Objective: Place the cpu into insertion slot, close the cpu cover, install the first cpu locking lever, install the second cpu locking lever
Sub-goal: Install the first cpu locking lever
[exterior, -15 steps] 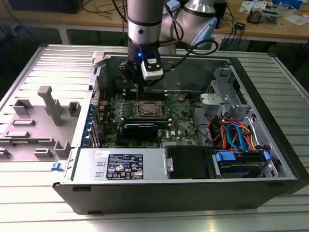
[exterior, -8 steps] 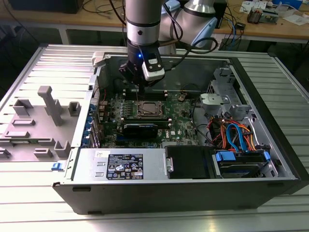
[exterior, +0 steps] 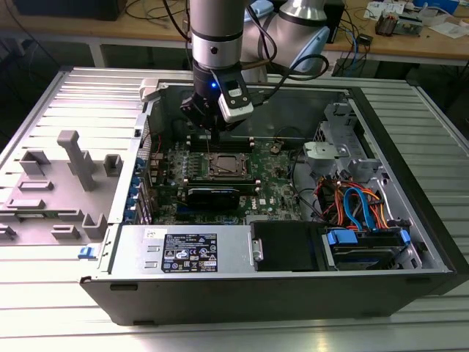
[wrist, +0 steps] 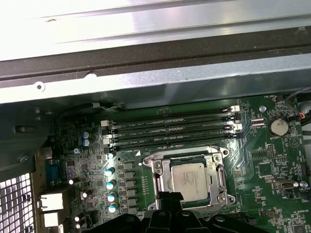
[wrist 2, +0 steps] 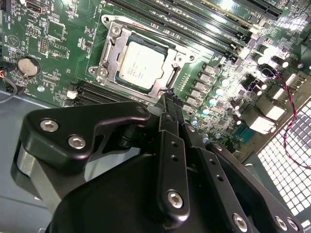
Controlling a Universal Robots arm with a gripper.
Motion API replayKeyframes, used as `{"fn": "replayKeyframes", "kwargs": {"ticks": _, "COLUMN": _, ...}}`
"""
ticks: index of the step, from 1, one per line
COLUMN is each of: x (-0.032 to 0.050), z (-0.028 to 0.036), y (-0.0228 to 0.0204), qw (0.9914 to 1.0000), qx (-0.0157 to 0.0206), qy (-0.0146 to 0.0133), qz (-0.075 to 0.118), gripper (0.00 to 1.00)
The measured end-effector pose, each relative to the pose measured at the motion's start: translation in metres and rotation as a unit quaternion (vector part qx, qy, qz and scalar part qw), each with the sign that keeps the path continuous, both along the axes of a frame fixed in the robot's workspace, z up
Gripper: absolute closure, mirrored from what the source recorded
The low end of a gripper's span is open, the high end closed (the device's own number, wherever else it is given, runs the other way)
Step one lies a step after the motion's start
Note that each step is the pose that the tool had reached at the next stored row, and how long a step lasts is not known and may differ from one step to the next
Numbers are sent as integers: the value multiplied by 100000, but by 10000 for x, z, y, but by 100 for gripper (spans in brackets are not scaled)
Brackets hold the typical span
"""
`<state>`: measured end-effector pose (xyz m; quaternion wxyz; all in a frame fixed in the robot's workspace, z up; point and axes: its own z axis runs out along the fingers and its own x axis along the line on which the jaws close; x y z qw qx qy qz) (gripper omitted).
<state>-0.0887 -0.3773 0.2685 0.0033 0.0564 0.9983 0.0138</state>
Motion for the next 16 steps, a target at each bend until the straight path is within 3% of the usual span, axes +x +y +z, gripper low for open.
{"fn": "replayKeyframes", "kwargs": {"ticks": 12, "x": 0, "z": 0, "y": 0, "qw": 99999, "qx": -1, "qy": 0, "qz": 401, "gripper": 89}}
{"fn": "replayKeyframes", "kwargs": {"ticks": 14, "x": 0, "z": 0, "y": 0, "qw": 99996, "qx": -3, "qy": 0, "qz": 937, "gripper": 89}}
{"fn": "replayKeyframes", "kwargs": {"ticks": 16, "x": 0, "z": 0, "y": 0, "qw": 99955, "qx": -3, "qy": 0, "qz": 2991, "gripper": 89}}
